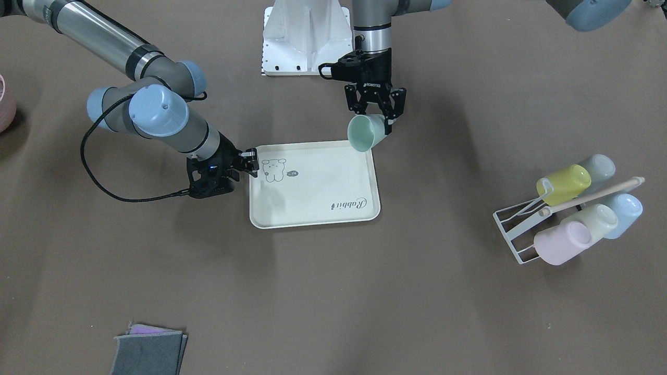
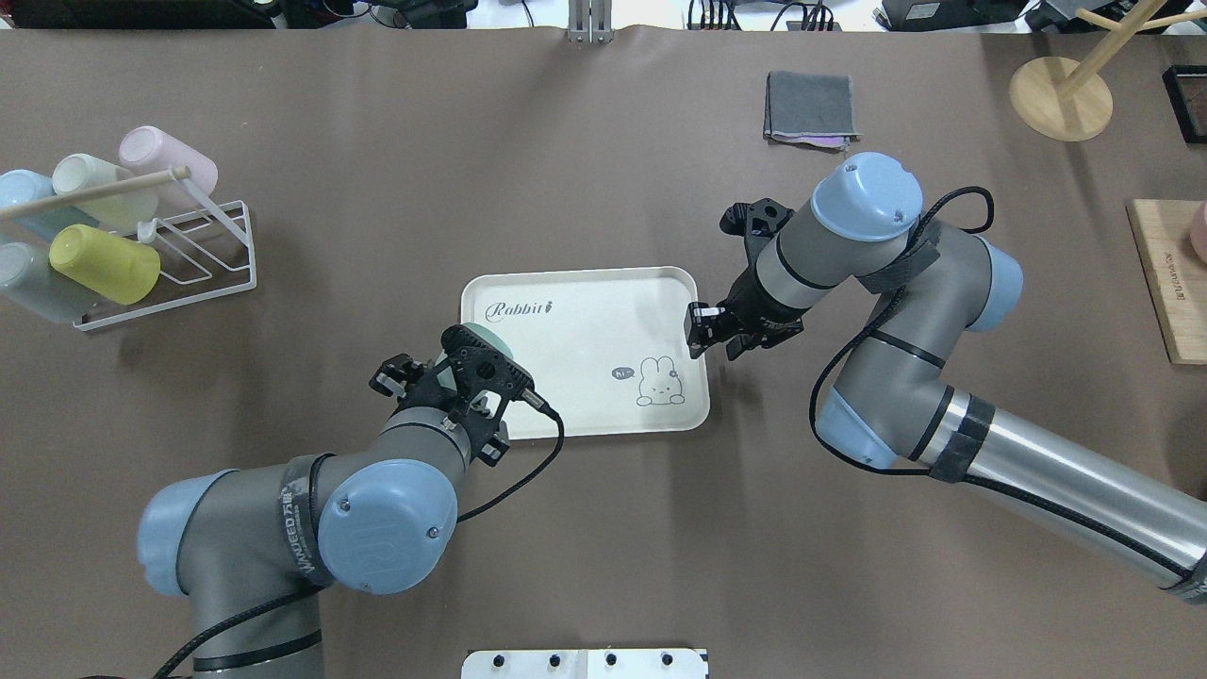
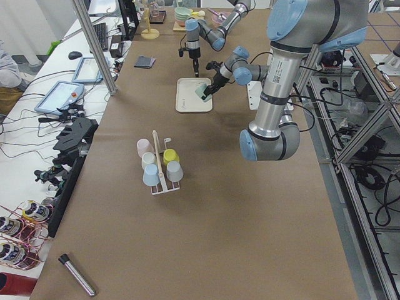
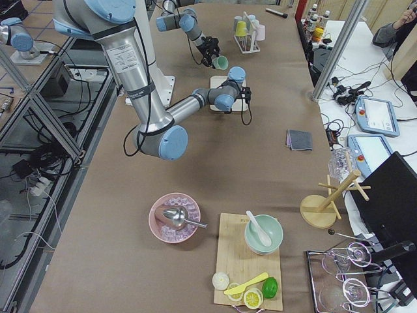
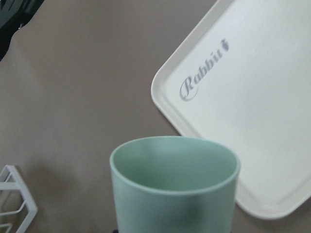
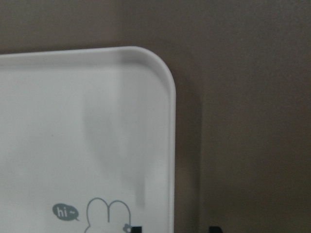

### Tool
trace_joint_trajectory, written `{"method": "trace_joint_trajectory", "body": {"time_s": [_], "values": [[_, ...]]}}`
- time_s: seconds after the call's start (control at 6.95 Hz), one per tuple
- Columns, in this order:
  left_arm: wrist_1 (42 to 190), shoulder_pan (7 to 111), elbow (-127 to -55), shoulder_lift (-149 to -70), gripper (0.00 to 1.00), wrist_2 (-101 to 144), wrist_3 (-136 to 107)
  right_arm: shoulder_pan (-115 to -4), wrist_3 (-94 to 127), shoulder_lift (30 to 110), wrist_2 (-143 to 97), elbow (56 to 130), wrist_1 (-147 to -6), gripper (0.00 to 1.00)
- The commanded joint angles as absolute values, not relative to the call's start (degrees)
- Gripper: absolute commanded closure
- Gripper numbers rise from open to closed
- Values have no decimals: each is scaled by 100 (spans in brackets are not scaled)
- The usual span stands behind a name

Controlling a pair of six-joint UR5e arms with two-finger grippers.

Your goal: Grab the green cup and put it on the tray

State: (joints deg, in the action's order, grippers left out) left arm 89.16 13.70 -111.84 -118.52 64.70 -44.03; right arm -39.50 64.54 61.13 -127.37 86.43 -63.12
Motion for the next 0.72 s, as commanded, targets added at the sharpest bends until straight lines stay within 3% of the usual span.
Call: {"method": "trace_joint_trajectory", "body": {"time_s": [0.0, 0.14, 0.43, 0.58], "values": [[10461, 1301, -10663, -12110, 63, 6196, -4579, -4725, 6399, 6501, -12814, 8971, -6354, 0], [10964, 1292, -10583, -12137, 66, 6161, -4570, -4920, 6390, 6843, -12814, 9269, -6354, 0], [12821, 1275, -9480, -12505, 68, 5654, -4570, -5403, 5770, 7266, -12753, 9447, -6494, 0], [13258, 1266, -8970, -12663, 69, 5234, -4570, -5579, 5139, 7721, -12701, 9979, -7052, 0]]}}
